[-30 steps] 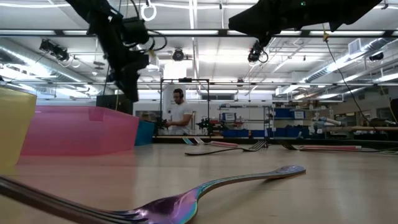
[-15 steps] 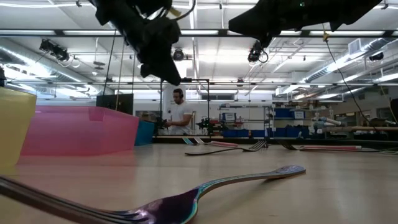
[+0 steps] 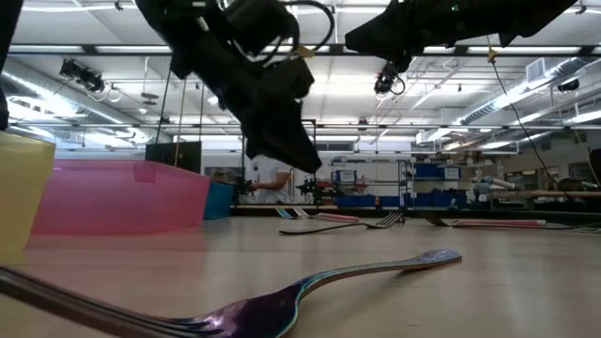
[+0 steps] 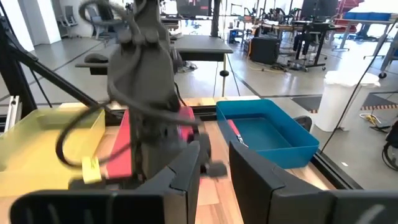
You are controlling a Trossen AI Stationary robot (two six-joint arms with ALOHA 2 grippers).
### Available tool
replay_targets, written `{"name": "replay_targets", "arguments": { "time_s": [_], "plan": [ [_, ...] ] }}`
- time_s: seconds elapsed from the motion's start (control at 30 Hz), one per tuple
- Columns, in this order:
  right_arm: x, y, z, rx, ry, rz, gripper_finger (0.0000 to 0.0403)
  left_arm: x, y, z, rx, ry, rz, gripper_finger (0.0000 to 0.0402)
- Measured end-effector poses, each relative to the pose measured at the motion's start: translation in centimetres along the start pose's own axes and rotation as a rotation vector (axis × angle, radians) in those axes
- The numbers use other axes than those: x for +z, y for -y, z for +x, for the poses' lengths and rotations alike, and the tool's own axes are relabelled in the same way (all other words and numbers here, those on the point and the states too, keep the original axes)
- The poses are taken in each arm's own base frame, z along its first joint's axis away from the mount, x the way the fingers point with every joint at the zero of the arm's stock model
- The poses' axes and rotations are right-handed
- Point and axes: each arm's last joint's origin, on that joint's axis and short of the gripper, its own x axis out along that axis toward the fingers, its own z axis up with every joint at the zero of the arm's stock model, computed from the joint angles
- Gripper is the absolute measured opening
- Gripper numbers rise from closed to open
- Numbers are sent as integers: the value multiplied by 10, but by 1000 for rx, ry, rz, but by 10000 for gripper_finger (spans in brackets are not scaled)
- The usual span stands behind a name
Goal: Sort silverware by color (type)
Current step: Put the black fork into the yellow bin
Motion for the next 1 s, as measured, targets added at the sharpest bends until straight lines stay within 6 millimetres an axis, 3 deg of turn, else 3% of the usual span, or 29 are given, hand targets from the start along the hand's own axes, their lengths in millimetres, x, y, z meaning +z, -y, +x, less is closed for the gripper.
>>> {"name": "replay_targets", "arguments": {
  "time_s": [0.33,0.63,0.77,1.0],
  "plan": [
    [0,0,0,0,4,-8,93,-12,-2,36,-20,57,-33,80],
    [1,0,0,0,8,-7,93,6,4,67,40,0,76,80],
    [1,0,0,0,7,-7,93,10,-1,71,179,-25,79,80],
    [0,0,0,1,1,-8,93,11,-2,71,158,-31,59,80]
  ]
}}
